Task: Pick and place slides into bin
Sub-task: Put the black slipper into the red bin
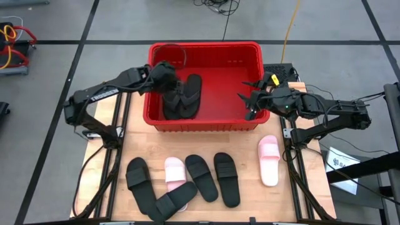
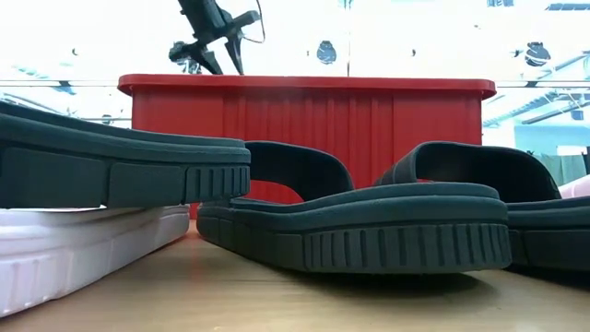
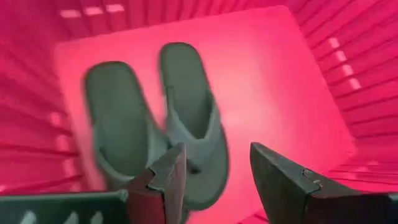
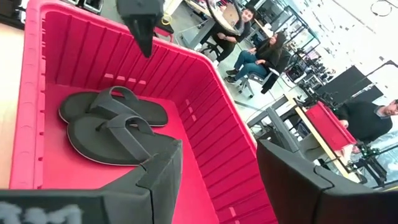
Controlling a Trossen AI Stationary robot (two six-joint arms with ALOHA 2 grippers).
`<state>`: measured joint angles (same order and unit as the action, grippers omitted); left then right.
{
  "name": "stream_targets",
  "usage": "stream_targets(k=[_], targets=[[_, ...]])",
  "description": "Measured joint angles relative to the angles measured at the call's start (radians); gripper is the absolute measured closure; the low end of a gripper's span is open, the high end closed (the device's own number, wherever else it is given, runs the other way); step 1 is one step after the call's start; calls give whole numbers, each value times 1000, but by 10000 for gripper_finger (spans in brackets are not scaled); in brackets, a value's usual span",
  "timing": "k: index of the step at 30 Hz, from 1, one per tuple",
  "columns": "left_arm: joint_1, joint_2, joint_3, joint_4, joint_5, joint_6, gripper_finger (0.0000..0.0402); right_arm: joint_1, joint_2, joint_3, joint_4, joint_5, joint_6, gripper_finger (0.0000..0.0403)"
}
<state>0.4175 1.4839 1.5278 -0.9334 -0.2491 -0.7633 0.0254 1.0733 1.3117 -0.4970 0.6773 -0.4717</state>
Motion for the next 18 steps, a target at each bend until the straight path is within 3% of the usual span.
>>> stream_targets(k=[8, 18], targets=[[137, 119, -1, -5, 245, 130, 231, 0, 0, 0, 1, 1, 32, 206], [178, 228, -1, 11, 232, 375, 231, 0, 0, 0, 22, 1, 50, 206]])
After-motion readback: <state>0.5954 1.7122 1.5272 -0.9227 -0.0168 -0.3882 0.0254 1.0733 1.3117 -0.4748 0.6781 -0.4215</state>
